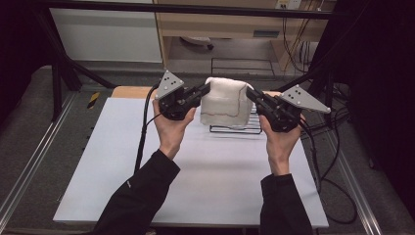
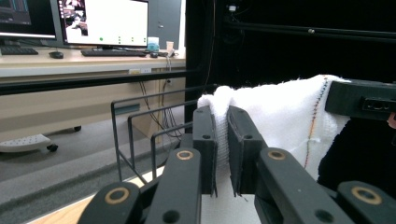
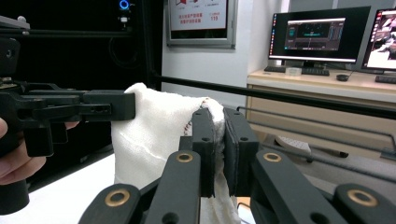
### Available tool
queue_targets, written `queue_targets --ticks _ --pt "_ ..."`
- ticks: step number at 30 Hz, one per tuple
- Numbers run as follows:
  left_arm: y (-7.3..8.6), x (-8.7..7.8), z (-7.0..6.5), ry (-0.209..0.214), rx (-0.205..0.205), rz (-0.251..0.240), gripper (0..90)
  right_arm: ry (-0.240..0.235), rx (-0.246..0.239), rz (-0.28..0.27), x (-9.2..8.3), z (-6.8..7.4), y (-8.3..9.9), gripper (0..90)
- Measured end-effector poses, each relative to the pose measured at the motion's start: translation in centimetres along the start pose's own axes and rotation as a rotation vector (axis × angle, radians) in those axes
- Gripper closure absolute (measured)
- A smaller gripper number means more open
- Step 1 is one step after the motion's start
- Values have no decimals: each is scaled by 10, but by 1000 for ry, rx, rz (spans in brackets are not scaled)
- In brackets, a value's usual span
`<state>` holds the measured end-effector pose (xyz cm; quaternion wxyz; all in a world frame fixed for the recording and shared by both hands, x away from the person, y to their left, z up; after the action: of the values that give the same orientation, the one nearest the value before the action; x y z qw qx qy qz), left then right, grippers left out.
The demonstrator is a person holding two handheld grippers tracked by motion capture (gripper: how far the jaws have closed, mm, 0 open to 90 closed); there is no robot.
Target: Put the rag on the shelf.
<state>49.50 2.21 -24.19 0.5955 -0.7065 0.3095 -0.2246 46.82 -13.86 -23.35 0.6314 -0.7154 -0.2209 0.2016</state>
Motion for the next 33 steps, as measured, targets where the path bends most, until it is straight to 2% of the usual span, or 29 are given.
queue_targets --ticks 15,33 --pt "-26 15 -6 4 1 -38 823 29 -6 -38 2 -16 -25 840" --pt "-59 28 -8 6 11 -77 823 66 -31 -50 8 -35 -55 840"
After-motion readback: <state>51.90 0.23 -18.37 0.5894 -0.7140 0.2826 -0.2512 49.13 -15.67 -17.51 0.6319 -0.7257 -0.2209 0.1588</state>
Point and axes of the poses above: each handheld gripper's, and its own axes: x roughly forward along the jaws, y roughly out of its underside, z roughly to its left, the point moved 9 cm from there along x, roughly forward along the jaws, and after that the axes turned 7 degrees about -x, right-handed, at the moved point
